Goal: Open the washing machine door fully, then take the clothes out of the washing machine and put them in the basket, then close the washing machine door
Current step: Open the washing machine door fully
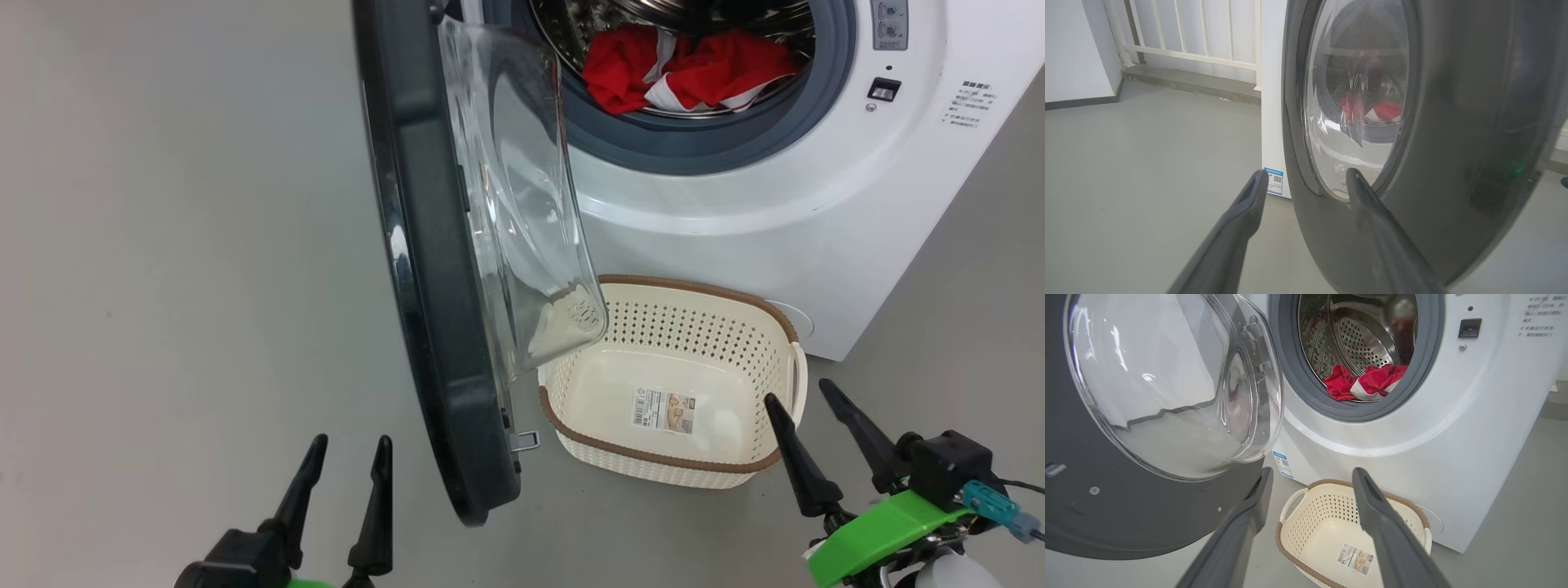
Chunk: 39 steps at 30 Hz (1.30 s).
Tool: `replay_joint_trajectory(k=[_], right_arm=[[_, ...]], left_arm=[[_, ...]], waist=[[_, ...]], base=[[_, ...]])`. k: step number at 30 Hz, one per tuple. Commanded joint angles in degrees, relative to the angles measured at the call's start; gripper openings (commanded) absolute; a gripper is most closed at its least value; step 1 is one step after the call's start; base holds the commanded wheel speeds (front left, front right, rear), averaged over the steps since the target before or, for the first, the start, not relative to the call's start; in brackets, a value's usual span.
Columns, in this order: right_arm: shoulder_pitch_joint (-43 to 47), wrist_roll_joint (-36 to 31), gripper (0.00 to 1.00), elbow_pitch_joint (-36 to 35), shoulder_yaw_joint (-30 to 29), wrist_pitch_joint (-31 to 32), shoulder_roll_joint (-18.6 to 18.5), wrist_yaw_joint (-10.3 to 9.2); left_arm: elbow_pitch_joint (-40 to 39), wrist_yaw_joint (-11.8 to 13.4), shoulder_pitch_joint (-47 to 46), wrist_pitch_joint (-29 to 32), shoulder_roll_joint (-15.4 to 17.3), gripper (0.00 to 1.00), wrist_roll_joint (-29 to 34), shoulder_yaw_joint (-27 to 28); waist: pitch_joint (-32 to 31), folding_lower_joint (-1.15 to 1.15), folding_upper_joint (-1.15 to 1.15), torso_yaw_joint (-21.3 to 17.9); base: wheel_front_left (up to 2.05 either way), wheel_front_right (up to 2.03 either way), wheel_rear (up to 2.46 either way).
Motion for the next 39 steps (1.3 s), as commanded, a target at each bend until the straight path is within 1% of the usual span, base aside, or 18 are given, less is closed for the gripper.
replay_joint_trajectory(k=[1,5,11,20,21,22,23,26,28,33,36,39], right_arm=[[0.39,-1.07,1.00,-2.06,0.12,-0.63,-0.09,0.02],[1.59,-2.95,1.00,-3.28,-1.96,-0.63,0.94,0.02],[2.69,-4.48,1.00,-3.35,-3.45,-0.63,1.75,0.02],[2.65,-4.76,1.00,-3.47,-3.69,-0.63,2.01,0.02],[2.65,-4.79,1.00,-3.52,-3.72,-0.63,2.02,0.02],[2.65,-4.80,1.00,-3.58,-3.75,-0.63,2.04,0.02],[2.65,-4.81,1.00,-3.60,-3.75,-0.63,2.05,0.02],[2.65,-4.86,1.00,-3.67,-3.71,-0.63,2.06,0.02],[2.61,-4.91,1.00,-3.77,-3.73,-0.63,2.09,0.02],[2.45,-5.07,1.00,-4.07,-3.74,-0.63,2.19,0.02],[2.34,-5.13,1.00,-4.27,-3.82,-0.63,2.21,0.02],[2.22,-5.03,1.00,-4.47,-3.77,-0.63,2.30,0.02]], left_arm=[[-1.29,-0.13,-0.76,-0.53,0.49,1.00,0.18,1.76],[-1.24,-0.19,-0.83,-0.53,0.49,1.00,0.17,1.68],[-1.13,-0.28,-0.78,-0.53,0.49,1.00,0.16,1.60],[-1.80,-0.26,-1.10,-0.53,0.49,1.00,-0.33,1.82],[-2.14,-0.25,-1.13,-0.53,0.49,0.96,-0.47,1.96],[-2.66,-0.16,-1.20,-0.53,0.49,0.25,-0.84,2.22],[-3.24,-0.12,-1.28,-0.53,0.49,0.00,-1.12,2.49],[-4.89,0.16,-1.58,-0.53,0.49,0.00,-1.11,3.22],[-7.57,0.76,-2.17,-0.53,0.49,0.00,-1.65,4.33],[-17.74,2.51,-4.40,-0.53,0.49,0.00,-1.35,6.33],[-24.43,2.90,-5.61,-0.53,0.49,0.00,-1.00,5.01],[-28.71,2.58,-6.25,-0.53,0.49,0.00,-0.48,2.41]], waist=[[0.07,0.00,0.00,0.04],[0.11,0.00,0.00,0.07],[0.02,0.00,0.00,0.08],[0.17,0.00,0.00,0.04],[0.15,0.00,0.00,0.05],[0.16,0.00,0.00,0.05],[0.15,0.00,0.00,0.04],[0.11,0.00,0.00,0.03],[0.12,0.00,0.00,-0.01],[0.23,0.00,0.00,-0.20],[0.35,0.00,0.00,-0.35],[0.48,0.00,0.00,-0.58]], base=[[0.00,0.00,0.00],[0.00,0.00,0.00],[0.00,0.00,0.00],[0.00,0.00,0.00],[0.00,0.00,0.00],[0.00,0.00,0.00],[0.00,0.00,0.00],[0.00,0.00,0.00],[0.00,0.00,0.00],[0.00,0.00,0.00],[0.00,0.00,0.00],[0.00,0.00,0.00]])
